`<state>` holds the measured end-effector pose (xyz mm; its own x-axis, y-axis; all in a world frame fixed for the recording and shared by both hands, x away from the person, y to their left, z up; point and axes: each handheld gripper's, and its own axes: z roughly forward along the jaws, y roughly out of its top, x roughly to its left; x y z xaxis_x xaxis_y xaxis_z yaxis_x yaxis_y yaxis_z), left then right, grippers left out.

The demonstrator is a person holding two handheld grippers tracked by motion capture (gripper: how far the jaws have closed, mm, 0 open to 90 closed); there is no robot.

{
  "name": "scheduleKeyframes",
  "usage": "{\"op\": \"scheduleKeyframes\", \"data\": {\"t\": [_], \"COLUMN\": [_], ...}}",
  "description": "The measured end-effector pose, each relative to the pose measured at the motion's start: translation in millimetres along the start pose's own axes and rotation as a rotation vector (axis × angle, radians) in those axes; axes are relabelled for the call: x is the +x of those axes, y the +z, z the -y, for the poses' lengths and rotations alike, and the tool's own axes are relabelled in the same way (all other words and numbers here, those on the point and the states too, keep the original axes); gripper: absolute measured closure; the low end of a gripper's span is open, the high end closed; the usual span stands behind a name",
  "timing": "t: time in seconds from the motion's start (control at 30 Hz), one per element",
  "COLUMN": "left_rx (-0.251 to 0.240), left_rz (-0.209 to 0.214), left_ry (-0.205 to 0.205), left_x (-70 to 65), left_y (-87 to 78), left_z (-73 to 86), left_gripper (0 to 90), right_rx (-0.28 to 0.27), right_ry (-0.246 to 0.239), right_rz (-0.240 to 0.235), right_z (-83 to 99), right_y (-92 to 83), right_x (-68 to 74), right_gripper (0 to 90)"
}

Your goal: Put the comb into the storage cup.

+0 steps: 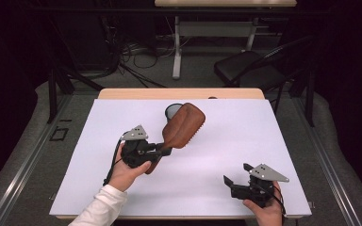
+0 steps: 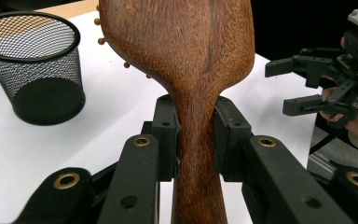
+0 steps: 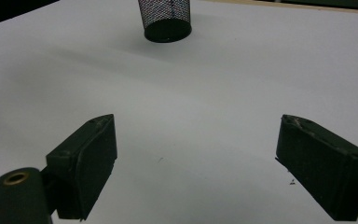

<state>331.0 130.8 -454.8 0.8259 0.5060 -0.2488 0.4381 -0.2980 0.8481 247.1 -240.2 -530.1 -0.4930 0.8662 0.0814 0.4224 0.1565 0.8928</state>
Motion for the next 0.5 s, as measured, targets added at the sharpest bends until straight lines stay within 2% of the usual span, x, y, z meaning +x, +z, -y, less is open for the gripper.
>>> {"op": "scheduleKeyframes", "data": {"t": [0.2,0.5], "left_rx": [-0.005,0.003], "left_rz": [0.003,0.009], "left_ry": [0.003,0.000], "left_x": [-1.0,-0.8], "left_y": [-0.5,2.3], "left_z": [0.8,3.2], "left_gripper": [73.4,73.5], "right_rx": [-0.005,-0.011], "right_ry": [0.016,0.001], "right_rz": [-0.010,-0.023], "right_z": [-3.7,-11.8], "right_y": [-0.8,0.7], "right_x": [0.5,1.9], "right_gripper": [11.9,11.9]}}
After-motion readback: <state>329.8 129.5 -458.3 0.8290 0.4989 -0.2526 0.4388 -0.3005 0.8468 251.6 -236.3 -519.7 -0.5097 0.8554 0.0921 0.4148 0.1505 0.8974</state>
